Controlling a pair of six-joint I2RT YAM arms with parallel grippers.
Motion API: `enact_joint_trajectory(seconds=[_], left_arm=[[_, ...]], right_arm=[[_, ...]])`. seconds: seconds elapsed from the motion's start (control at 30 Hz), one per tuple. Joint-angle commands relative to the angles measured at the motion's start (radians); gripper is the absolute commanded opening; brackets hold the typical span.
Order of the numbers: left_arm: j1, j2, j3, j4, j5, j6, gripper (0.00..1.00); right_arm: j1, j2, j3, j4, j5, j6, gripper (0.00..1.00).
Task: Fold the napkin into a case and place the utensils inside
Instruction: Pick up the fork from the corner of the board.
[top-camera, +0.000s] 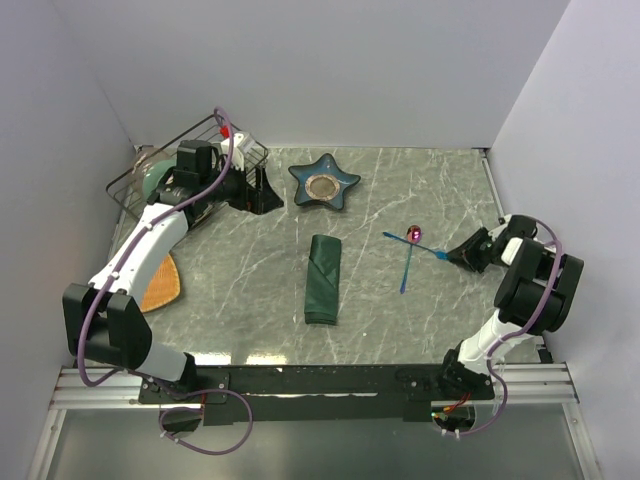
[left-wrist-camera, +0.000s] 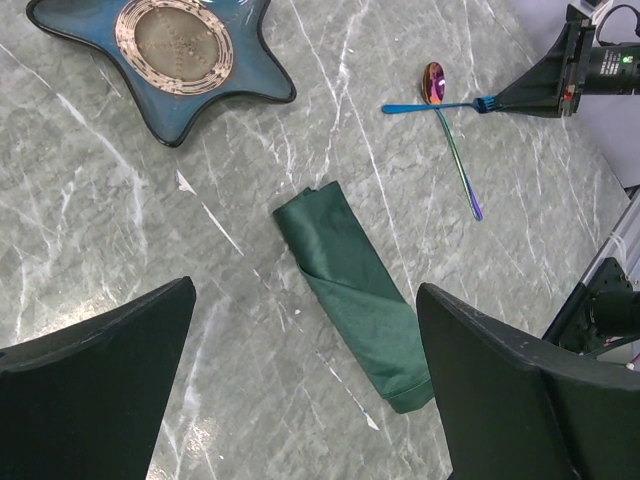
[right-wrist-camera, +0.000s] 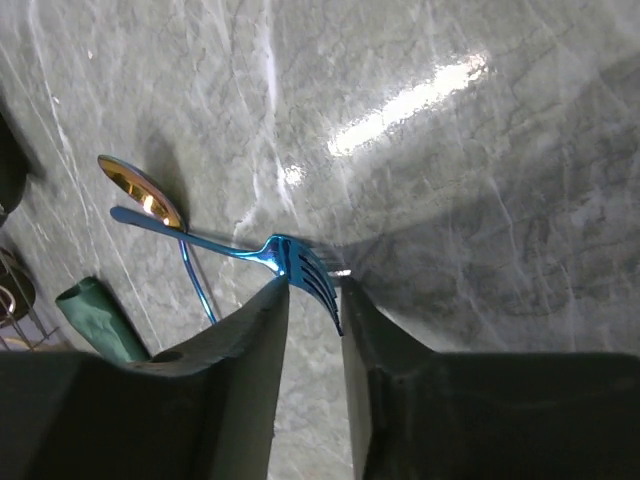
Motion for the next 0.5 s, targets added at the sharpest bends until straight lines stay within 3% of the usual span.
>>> enact_joint_trajectory(seconds=[0.0, 0.1, 0.27, 0.47], left_arm=[[0.007, 0.004, 0.045, 0.005, 0.008, 0.001, 0.99], [0.007, 0.004, 0.048, 0.003, 0.011, 0.007, 0.99], [0.007, -0.004, 0.039, 0.000, 0.020, 0.021, 0.99], [0.007, -0.002, 0.027, -0.005, 0.048, 0.044, 0.99]], right_arm=[[-0.011, -0.011, -0.022, 0.047, 0.044, 0.037, 0.22], [-0.017, -0.037, 0.007, 0.011, 0.051, 0.002, 0.00], [-0.033, -0.147, 0.134, -0.112, -0.046, -0.093, 0.00], [-0.008, -0.229, 0.280, -0.445, -0.151, -0.404, 0.00]])
